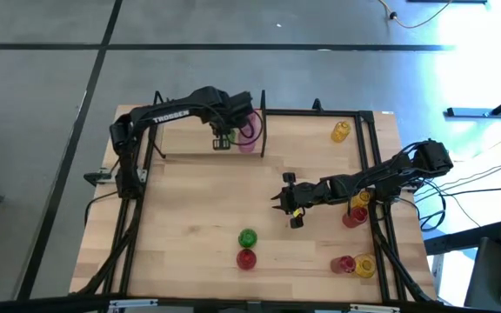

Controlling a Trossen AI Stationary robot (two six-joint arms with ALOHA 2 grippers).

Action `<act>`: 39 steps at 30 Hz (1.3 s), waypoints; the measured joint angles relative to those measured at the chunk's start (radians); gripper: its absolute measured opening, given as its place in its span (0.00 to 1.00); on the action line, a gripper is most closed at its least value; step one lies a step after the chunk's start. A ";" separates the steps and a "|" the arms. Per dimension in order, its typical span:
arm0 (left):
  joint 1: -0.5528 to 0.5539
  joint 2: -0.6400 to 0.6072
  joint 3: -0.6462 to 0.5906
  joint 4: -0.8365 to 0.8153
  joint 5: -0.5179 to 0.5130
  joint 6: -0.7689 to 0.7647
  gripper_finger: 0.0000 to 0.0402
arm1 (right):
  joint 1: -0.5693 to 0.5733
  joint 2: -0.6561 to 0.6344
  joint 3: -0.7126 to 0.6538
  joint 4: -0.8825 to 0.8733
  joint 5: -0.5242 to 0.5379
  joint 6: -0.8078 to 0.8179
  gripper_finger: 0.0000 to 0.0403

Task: Sort vases onto shelf
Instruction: Put the left green vase on the shelf aligned with the other green vase

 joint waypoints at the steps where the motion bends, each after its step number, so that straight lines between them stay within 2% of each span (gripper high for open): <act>1: 0.004 0.004 0.000 0.003 -0.001 0.002 0.06 | 0.000 0.000 0.000 0.000 0.000 0.000 0.27; 34: 0.062 0.032 0.000 0.079 -0.010 0.063 0.07 | 0.000 0.000 0.000 0.001 0.000 0.000 0.27; 39: 0.062 0.032 0.000 0.078 0.017 0.063 0.08 | 0.000 0.000 0.000 0.001 0.000 0.000 0.27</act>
